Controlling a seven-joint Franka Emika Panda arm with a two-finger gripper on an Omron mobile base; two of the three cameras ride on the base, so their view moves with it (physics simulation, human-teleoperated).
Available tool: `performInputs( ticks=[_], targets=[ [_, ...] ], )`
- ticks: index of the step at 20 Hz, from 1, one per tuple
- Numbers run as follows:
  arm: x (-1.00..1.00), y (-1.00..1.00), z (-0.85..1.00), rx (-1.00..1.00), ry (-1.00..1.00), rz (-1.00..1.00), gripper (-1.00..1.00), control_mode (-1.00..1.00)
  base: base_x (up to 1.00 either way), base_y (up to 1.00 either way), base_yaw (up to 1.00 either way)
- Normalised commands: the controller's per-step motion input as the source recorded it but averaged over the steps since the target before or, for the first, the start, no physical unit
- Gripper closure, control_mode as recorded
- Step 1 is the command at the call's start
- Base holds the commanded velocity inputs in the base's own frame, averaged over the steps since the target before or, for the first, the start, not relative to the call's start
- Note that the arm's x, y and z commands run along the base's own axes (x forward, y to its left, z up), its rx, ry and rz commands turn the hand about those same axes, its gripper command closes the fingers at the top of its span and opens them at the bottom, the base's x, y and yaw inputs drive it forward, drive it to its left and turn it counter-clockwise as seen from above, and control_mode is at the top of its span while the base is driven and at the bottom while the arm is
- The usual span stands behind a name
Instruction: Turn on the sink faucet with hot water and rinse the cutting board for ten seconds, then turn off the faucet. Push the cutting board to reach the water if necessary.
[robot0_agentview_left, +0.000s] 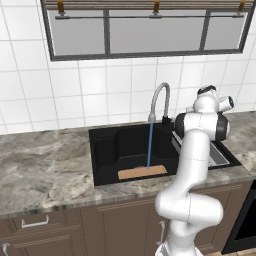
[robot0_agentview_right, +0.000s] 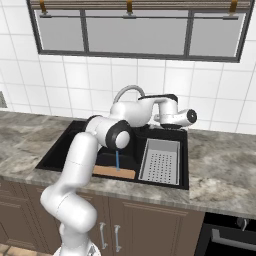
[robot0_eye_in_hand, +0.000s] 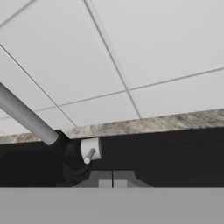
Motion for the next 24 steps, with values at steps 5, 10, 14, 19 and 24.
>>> performInputs(
  ticks=[5,10,14,19,24],
  targets=[
    [0.00,0.00,0.00,0.00,0.00,0.00,1.00,-1.00,0.00,0.00,0.00],
    [0.00,0.00,0.00,0.00,0.00,0.00,1.00,-1.00,0.00,0.00,0.00],
    [0.00,0.00,0.00,0.00,0.00,0.00,1.00,-1.00,0.00,0.00,0.00],
    [0.00,0.00,0.00,0.00,0.00,0.00,1.00,-1.00,0.00,0.00,0.00],
    [0.00,0.00,0.00,0.00,0.00,0.00,1.00,-1.00,0.00,0.00,0.00]
  ],
)
